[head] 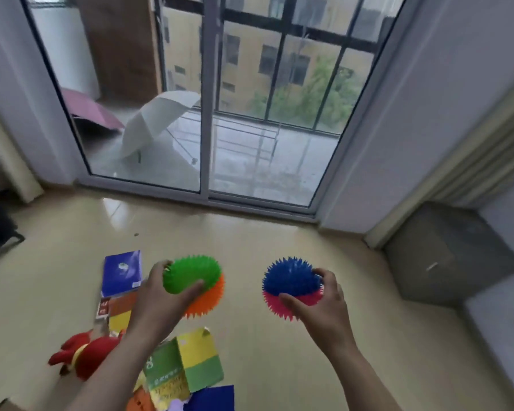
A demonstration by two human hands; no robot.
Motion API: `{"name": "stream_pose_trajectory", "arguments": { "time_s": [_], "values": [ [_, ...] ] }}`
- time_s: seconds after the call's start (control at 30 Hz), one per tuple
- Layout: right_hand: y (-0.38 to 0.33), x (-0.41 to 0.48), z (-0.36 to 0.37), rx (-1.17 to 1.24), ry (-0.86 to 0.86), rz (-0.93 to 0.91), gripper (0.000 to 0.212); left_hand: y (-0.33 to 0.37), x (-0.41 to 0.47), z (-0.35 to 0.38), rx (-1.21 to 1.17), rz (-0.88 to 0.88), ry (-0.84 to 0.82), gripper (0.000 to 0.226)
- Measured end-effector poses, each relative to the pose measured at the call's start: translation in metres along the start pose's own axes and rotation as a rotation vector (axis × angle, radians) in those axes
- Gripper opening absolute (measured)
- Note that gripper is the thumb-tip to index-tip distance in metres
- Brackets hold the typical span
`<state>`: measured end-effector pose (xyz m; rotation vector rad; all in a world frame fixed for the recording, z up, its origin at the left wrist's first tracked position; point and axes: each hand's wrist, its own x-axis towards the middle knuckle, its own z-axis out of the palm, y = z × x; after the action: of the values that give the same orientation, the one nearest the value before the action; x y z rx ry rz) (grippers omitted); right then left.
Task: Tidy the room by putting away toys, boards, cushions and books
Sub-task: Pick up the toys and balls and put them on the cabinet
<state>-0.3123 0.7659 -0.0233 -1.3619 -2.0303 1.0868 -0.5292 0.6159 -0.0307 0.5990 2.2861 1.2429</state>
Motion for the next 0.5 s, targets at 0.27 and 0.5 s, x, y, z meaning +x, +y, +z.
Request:
{"name": "stream_pose_trajectory", "arguments": {
  "time_s": [0.27,0.5],
  "values": [
    [0.111,0.034,-0.186,0.048,0.265,0.095,0.077,0.127,-0.017,0.188,0.023,0.19,-0.136,0.078],
    [0.217,0.083,-0.338,0.074,0.412,0.115,0.076,0.231,-0.045,0.368,0.028,0.292,-0.259,0.075]
  ]
}}
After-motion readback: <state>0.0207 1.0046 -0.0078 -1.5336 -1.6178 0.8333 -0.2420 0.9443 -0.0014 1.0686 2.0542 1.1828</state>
